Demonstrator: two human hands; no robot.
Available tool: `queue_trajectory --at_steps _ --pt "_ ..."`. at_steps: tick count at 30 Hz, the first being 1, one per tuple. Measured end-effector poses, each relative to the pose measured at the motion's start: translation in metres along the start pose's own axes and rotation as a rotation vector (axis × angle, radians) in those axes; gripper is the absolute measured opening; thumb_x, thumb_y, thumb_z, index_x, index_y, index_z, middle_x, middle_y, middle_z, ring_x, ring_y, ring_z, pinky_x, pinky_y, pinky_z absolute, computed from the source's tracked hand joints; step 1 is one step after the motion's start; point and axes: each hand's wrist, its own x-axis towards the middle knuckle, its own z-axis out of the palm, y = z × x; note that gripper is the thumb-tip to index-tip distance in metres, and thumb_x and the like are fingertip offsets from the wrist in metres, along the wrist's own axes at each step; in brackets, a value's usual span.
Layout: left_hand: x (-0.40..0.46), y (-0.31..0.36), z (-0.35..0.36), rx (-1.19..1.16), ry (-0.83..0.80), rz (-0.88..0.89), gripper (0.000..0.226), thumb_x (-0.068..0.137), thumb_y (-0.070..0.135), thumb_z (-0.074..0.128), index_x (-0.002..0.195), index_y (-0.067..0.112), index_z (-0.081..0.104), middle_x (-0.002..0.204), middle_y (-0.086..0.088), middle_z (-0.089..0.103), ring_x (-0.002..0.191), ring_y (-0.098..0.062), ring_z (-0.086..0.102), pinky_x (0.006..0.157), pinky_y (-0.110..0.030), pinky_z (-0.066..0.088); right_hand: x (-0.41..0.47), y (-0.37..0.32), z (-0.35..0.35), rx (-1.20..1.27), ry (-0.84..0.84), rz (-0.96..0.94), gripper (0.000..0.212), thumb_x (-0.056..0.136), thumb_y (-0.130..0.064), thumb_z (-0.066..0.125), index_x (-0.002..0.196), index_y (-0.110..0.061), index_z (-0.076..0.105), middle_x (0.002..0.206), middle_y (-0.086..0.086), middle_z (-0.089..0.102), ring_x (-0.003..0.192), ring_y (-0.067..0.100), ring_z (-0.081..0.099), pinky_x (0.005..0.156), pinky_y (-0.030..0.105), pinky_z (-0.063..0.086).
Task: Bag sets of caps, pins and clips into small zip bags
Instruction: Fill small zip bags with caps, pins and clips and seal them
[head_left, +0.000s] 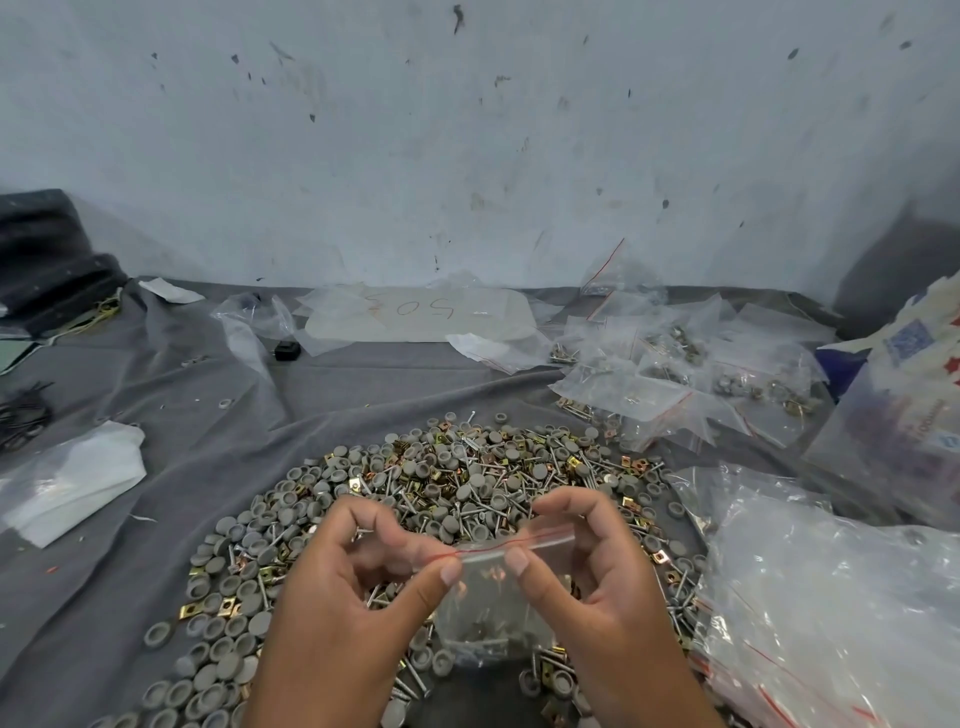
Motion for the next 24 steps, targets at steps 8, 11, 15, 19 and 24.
queue_trajectory --at_steps 8,11,15,19,24 --pt "-0.003 0.005 -0.004 -0.025 -0.02 -0.001 0.056 0.054 0.03 0.084 0.081 0.004 0.041 0.078 -0.01 0.077 0.055 -0.011 0.068 0.046 -0.017 0.048 0.001 -0.007 -0.005 0.07 -0.025 0.031 0.033 0.082 -0.024 0.08 0.104 -0.041 0.063 0.1 0.006 0.076 0.087 0.018 0.074 0.068 0.03 0.062" --pt "-0.002 0.004 -0.003 -0.039 -0.021 0.037 0.053 0.057 0.032 0.083 0.082 0.008 0.043 0.083 -0.009 0.078 0.064 -0.017 0.071 0.053 -0.022 0.05 0.003 -0.012 -0.006 0.143 -0.027 0.046 0.03 0.078 -0.025 0.082 0.098 -0.036 0.063 0.096 0.012 0.076 0.083 0.022 0.075 0.066 0.028 0.061" --pt "0.0 0.002 -0.003 -0.069 -0.044 0.032 0.044 0.056 0.028 0.085 0.083 0.019 0.051 0.089 -0.011 0.078 0.071 -0.025 0.073 0.053 -0.024 0.053 0.003 -0.011 -0.004 0.17 0.027 0.043 0.03 0.076 -0.032 0.086 0.096 -0.035 0.063 0.094 0.011 0.076 0.082 0.022 0.075 0.066 0.026 0.06" --pt "0.002 0.002 -0.009 -0.049 0.013 0.083 0.037 0.059 0.023 0.088 0.078 0.026 0.056 0.086 -0.012 0.077 0.076 -0.025 0.074 0.061 -0.025 0.057 0.005 -0.011 -0.008 0.181 0.08 0.024 0.028 0.076 -0.032 0.086 0.096 -0.034 0.066 0.087 0.004 0.076 0.077 0.011 0.073 0.065 0.02 0.058" --pt "0.0 0.004 -0.006 0.074 0.022 0.157 0.039 0.066 0.038 0.091 0.083 0.034 0.056 0.092 -0.002 0.077 0.084 -0.019 0.072 0.081 -0.049 0.053 0.005 -0.012 -0.007 0.18 0.045 0.044 0.03 0.075 -0.033 0.086 0.096 -0.036 0.066 0.088 0.002 0.076 0.078 0.009 0.074 0.064 0.019 0.058"
